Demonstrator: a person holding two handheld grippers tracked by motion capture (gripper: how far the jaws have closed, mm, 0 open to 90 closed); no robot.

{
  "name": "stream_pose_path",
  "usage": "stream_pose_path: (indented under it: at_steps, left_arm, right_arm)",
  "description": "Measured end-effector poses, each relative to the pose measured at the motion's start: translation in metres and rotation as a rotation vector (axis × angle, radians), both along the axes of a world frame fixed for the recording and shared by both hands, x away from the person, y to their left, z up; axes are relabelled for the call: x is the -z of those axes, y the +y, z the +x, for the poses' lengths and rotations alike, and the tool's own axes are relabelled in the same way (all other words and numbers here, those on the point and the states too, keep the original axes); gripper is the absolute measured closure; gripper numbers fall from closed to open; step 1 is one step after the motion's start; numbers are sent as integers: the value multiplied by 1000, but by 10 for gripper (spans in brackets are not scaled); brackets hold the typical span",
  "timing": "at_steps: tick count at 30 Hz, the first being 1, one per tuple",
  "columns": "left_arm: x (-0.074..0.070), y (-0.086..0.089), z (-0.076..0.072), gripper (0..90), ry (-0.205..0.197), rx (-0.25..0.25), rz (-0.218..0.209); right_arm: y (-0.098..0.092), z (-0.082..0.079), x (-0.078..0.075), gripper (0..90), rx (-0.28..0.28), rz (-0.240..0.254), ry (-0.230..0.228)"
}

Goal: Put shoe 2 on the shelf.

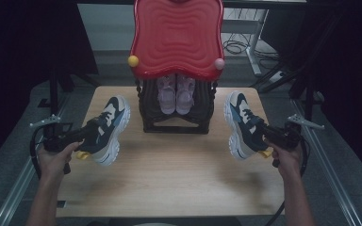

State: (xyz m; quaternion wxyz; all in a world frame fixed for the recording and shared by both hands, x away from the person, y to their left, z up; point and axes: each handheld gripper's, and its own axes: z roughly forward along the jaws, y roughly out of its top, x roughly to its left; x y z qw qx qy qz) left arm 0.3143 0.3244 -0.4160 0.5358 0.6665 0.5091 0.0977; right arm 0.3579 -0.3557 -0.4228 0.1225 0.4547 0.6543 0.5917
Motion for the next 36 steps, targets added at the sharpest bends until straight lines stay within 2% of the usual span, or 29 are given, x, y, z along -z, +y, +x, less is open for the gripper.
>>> stream_pose_path:
  at_steps: [14, 21, 28, 36]
  left_arm:
    - [-30, -2, 22, 755, -59, -5, -33]
    - [-45, 3, 32, 756, -93, -18, -72]
    - [-55, 7, 39, 755, -114, -15, -96]
    - [-60, 6, 42, 756, -125, -17, -86]
  right_arm:
    - [-1, 11, -29, 766, 26, 40, -49]
    - [-6, 18, -45, 766, 43, 70, -72]
    - [-9, 22, -54, 766, 53, 85, -90]
    - [-7, 24, -56, 766, 53, 84, -90]
